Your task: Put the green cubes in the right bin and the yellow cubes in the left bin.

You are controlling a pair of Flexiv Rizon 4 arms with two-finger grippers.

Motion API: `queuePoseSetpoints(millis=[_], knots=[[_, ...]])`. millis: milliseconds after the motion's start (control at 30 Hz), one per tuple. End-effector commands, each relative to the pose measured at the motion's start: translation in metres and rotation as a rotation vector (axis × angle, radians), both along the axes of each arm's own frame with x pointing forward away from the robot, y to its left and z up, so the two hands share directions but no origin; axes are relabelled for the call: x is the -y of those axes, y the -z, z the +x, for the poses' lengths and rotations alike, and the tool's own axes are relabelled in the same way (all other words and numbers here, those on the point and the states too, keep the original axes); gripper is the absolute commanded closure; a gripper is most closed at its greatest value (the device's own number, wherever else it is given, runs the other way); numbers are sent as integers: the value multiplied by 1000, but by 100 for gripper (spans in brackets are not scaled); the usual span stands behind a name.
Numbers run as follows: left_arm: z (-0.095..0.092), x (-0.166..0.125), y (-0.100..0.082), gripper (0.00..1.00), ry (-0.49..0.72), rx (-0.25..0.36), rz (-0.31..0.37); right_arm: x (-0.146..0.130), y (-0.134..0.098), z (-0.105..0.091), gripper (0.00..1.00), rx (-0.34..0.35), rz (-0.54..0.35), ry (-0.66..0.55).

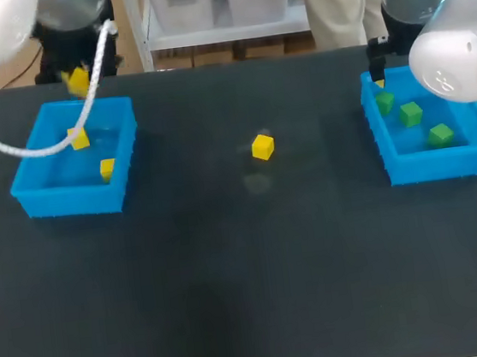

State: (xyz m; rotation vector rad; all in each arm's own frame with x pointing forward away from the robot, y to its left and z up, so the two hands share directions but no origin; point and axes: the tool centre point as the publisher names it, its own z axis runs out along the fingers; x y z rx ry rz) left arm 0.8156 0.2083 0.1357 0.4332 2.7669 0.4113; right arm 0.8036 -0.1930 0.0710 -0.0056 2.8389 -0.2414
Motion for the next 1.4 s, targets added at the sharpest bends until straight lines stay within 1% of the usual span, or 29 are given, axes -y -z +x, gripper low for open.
queuePoseSetpoints(millis=[33,167,267,367,400,433,533,567,633,700,767,800,867,967,1067,1133,1200,1333,1367,1400], knots=[[-39,-23,24,100,10,52,-39,0,0,-2,0,6,0,0],[-48,-27,42,100,-11,15,-64,0,0,-2,0,6,0,0],[-50,-29,50,100,-21,2,-75,0,0,-2,0,6,0,0],[-48,-31,56,100,-39,-6,-75,0,0,-2,0,6,0,0],[-47,-32,57,73,-45,-4,-65,0,0,-2,0,6,0,0],[-45,-32,58,0,-43,-2,-74,0,0,-2,0,6,0,0],[-37,-28,57,0,-42,21,-107,0,0,-2,0,6,0,0],[-34,-23,55,0,-35,26,-134,0,0,-2,0,6,0,0],[-26,-9,49,0,-5,60,-184,0,0,-2,0,6,0,0],[-18,13,41,0,56,88,-237,0,0,-2,0,6,0,0],[-11,38,32,0,113,101,-291,0,0,-2,0,6,0,0],[-9,53,29,0,141,95,-319,0,0,-2,0,6,0,0],[-5,83,23,0,223,83,-348,0,0,-2,0,6,0,0],[-8,131,15,0,349,44,-425,0,0,-2,0,6,0,0],[-16,173,13,0,460,-13,-472,0,0,-2,0,6,0,0],[-22,197,15,0,520,-50,-489,0,0,-2,0,6,0,0],[-30,221,21,0,574,-96,-488,0,0,-2,0,6,0,0],[-49,259,36,0,662,-197,-486,0,0,-2,0,6,0,0],[-53,267,40,0,675,-224,-506,0,0,-2,0,6,0,0],[-57,274,44,0,687,-247,-509,0,0,-2,0,6,0,0]])
